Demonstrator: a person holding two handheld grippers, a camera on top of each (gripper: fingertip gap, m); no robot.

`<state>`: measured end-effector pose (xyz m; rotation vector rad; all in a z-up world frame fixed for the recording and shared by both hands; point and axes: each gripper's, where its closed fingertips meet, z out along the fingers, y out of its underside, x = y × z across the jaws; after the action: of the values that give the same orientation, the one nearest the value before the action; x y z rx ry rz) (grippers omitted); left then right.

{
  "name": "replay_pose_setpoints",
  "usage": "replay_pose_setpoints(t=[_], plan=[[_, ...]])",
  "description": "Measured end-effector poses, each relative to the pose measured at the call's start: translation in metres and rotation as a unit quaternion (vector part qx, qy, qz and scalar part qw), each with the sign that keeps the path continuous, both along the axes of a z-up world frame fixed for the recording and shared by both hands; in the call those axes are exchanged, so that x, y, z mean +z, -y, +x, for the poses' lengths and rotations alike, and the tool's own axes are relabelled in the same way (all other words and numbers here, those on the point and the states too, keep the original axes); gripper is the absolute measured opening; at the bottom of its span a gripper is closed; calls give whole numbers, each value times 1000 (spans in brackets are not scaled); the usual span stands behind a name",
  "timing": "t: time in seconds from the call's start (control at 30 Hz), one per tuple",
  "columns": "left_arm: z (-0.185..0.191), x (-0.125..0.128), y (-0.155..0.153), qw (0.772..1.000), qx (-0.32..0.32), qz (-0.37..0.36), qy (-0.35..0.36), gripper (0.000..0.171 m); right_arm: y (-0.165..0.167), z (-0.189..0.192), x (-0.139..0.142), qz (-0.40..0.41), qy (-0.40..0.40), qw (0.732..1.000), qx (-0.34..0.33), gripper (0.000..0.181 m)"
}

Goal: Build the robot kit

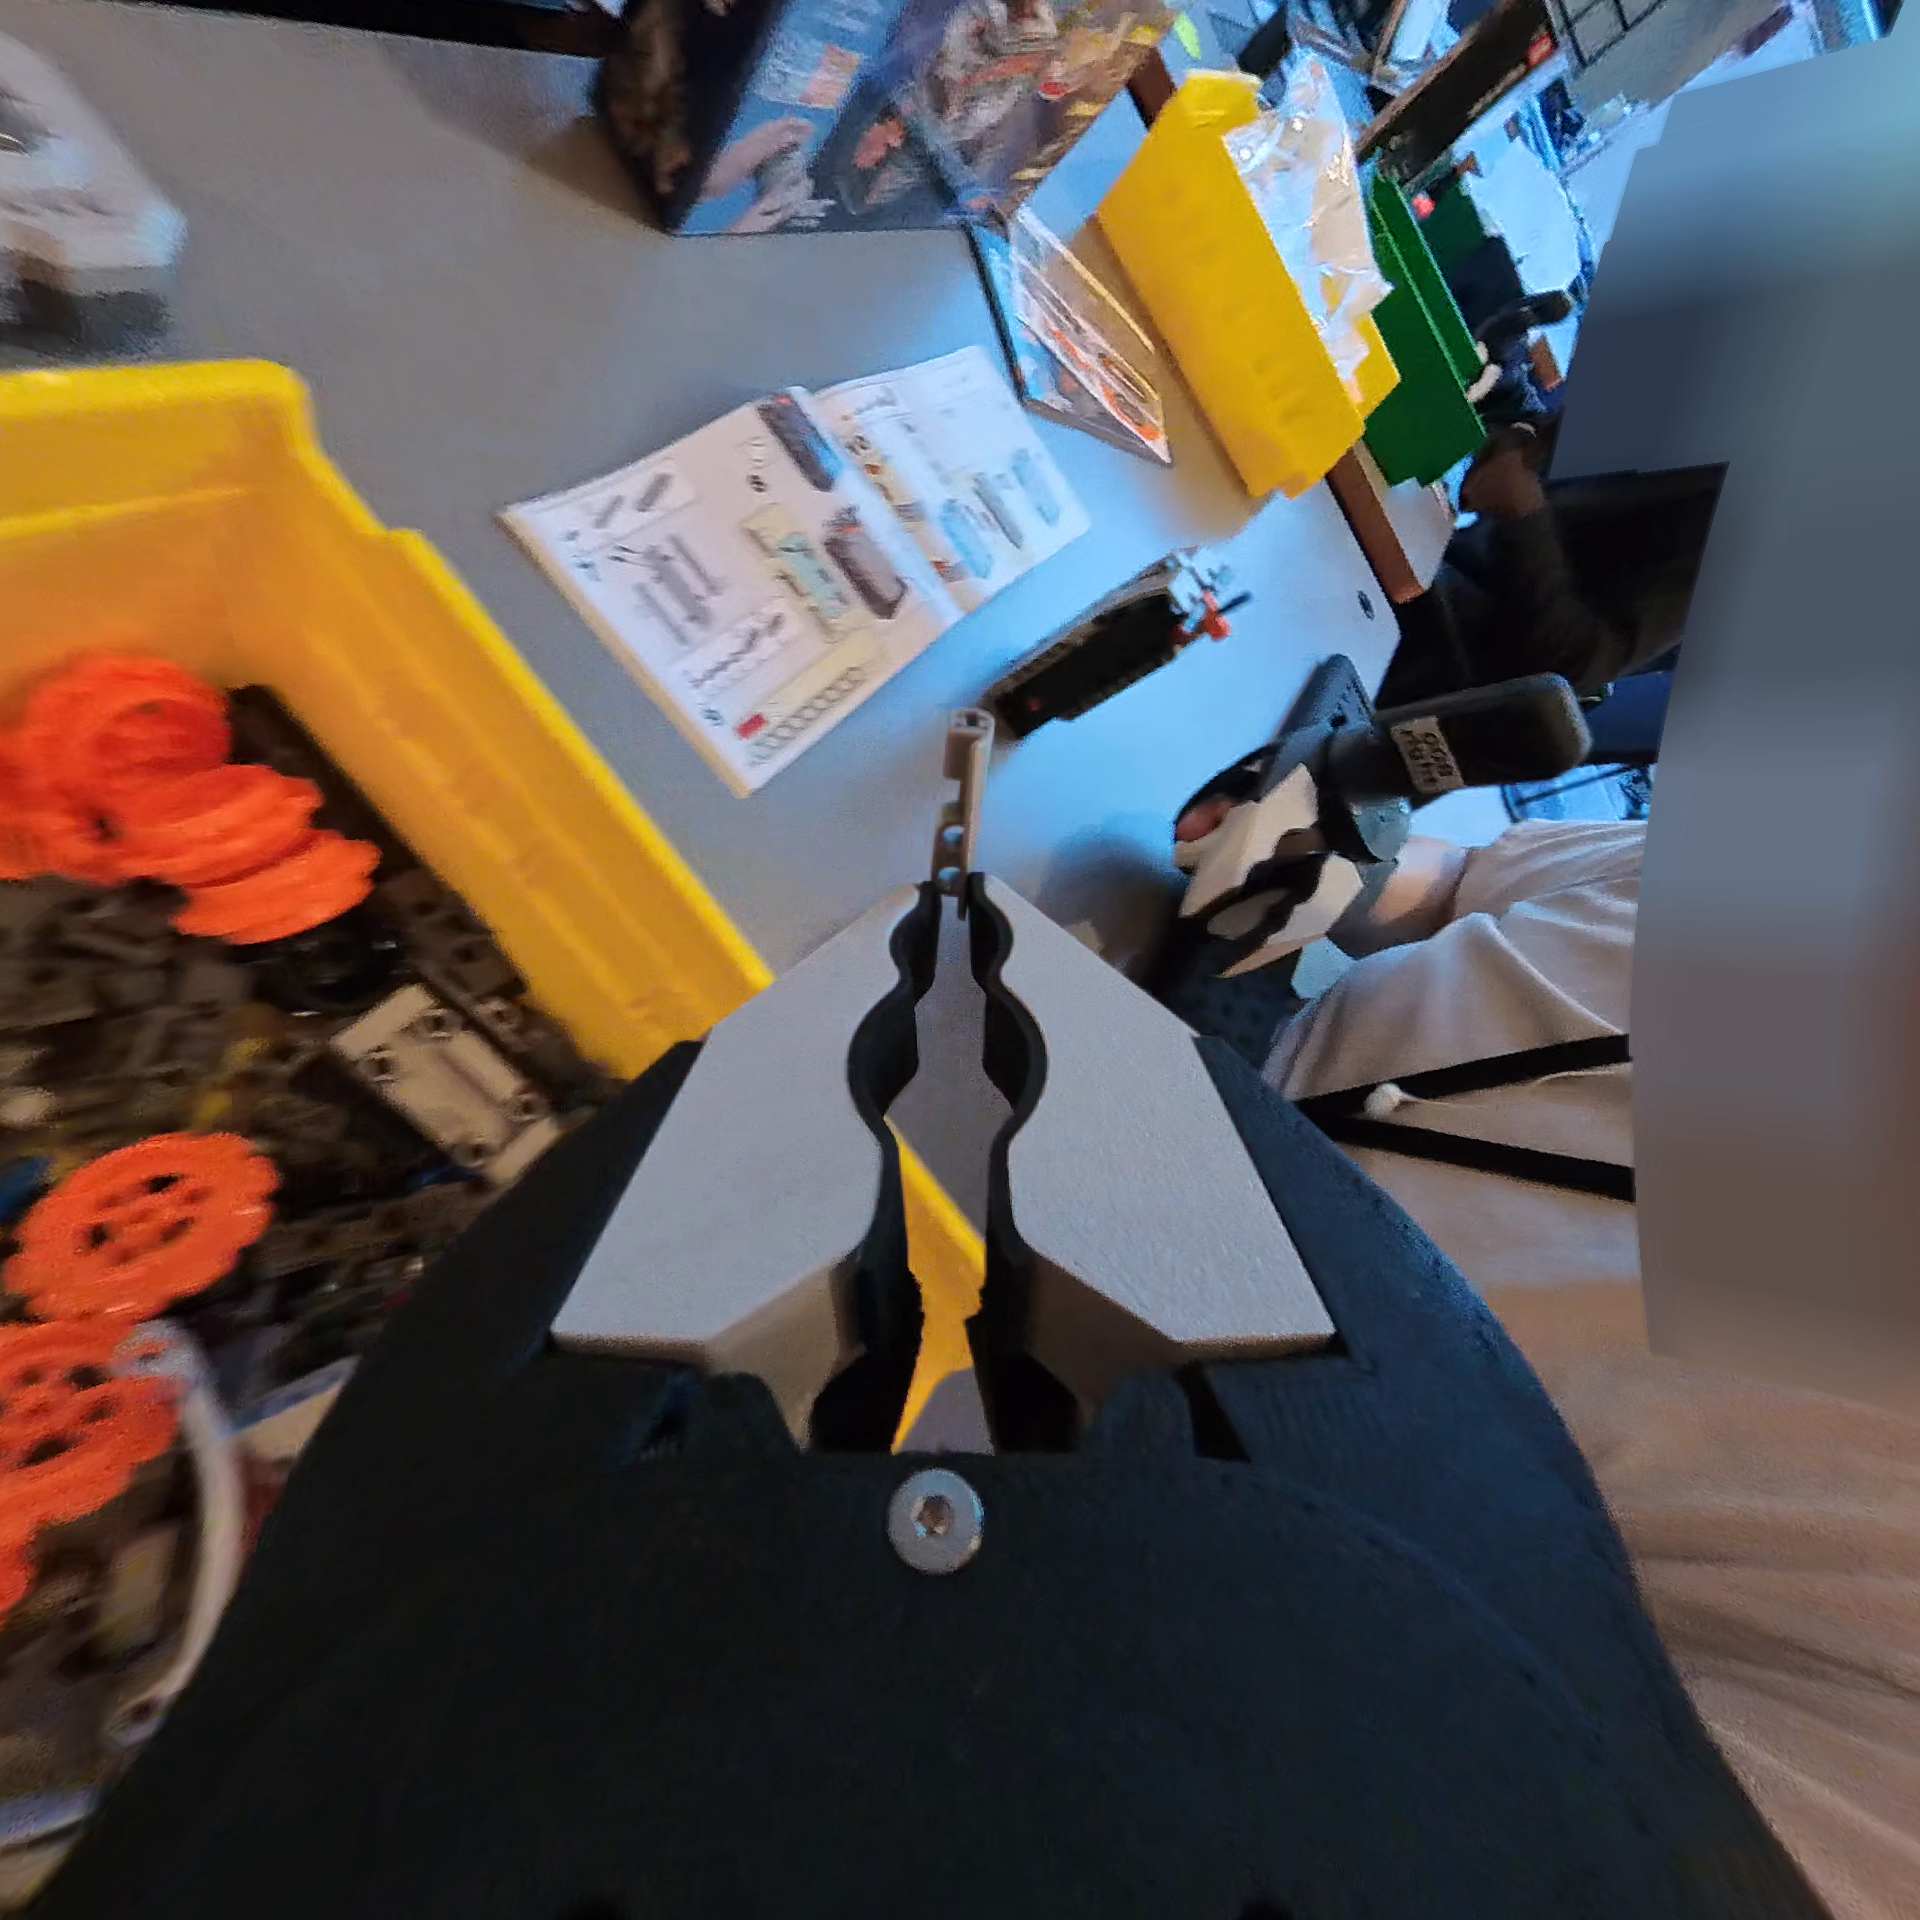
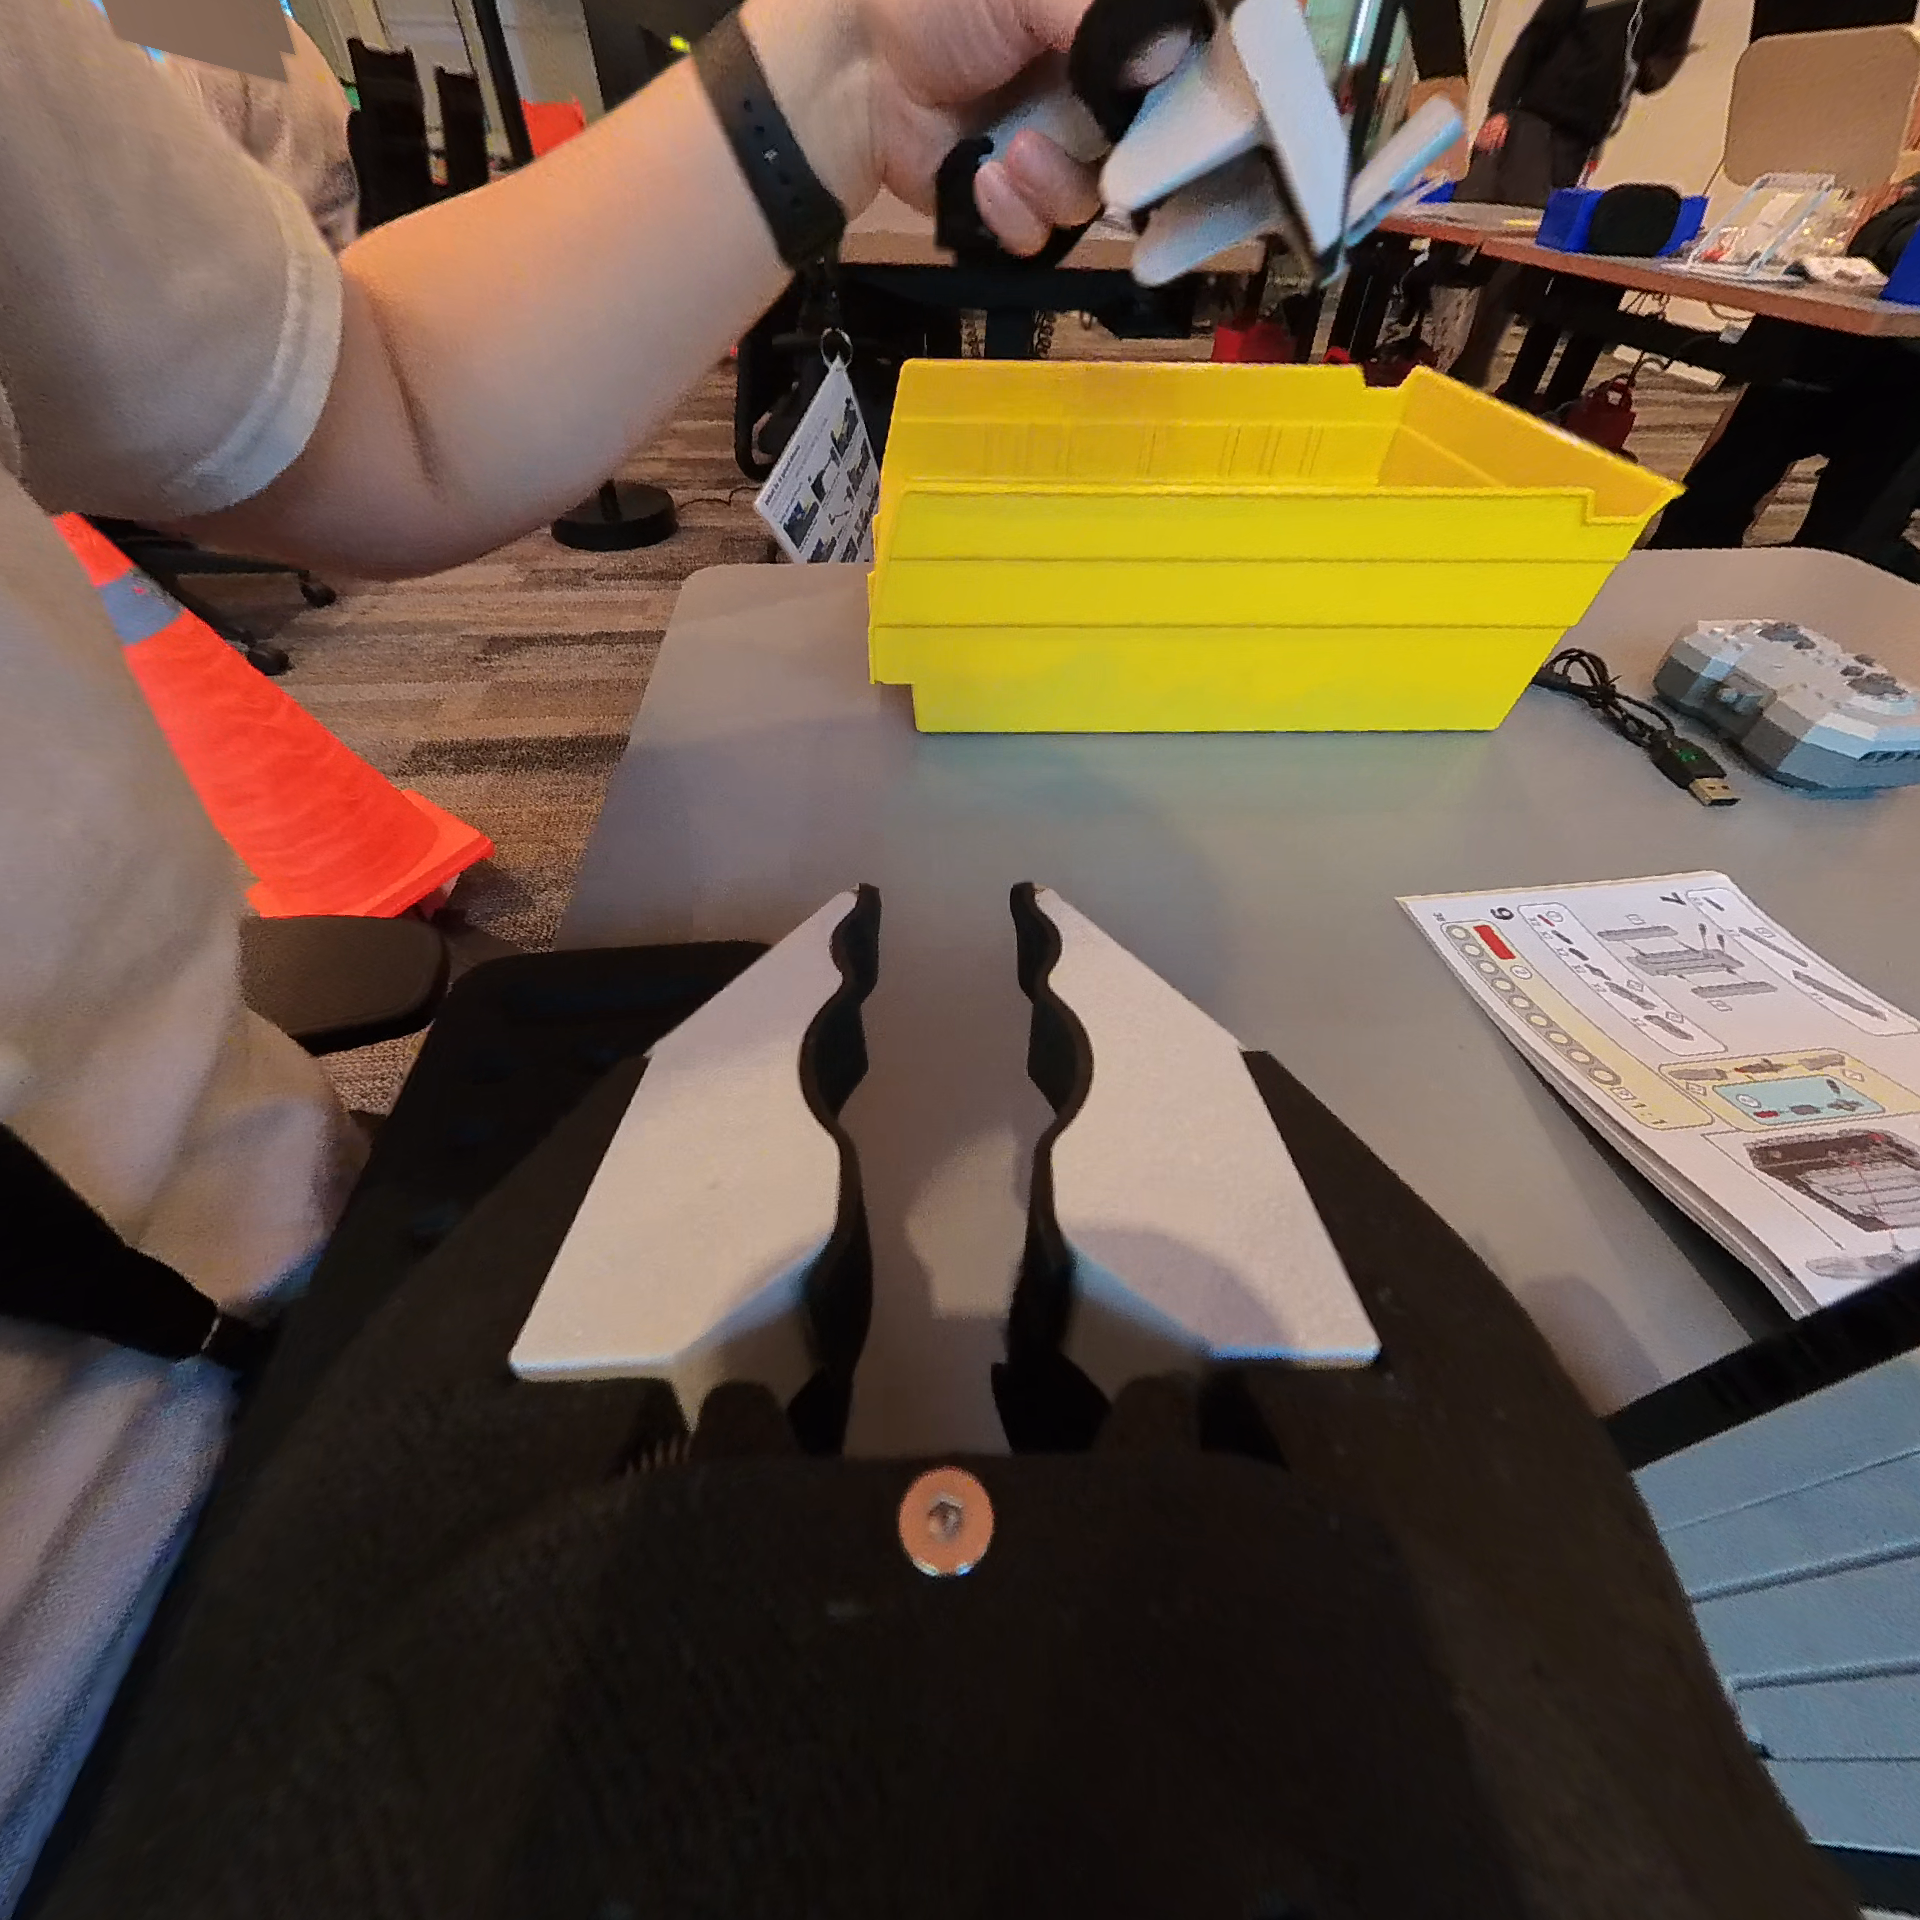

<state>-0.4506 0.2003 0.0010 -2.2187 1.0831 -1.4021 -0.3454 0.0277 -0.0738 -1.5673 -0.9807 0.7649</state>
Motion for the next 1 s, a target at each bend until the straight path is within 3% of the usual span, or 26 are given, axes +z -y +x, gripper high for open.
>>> replay_pose_setpoints(t=[0.1,0.23,0.37,0.47,0.63,1.0], plan=[[27,-1,43,1000,-29,4,6,3,-2,4,8,19,-9,1000,-12,26],[67,-24,104,997,-72,-18,-2,3,-7,16,13,66,24,997,-35,30],[84,-63,153,986,-149,-11,-78,2,1,28,14,115,108,987,-12,40],[84,-80,175,969,-209,-31,-126,3,11,29,14,183,199,962,32,45],[81,-95,186,942,-277,-48,-185,3,1,18,0,249,288,922,74,52],[78,-105,185,914,-319,-89,-235,3,0,-14,-20,278,280,913,105,47]])
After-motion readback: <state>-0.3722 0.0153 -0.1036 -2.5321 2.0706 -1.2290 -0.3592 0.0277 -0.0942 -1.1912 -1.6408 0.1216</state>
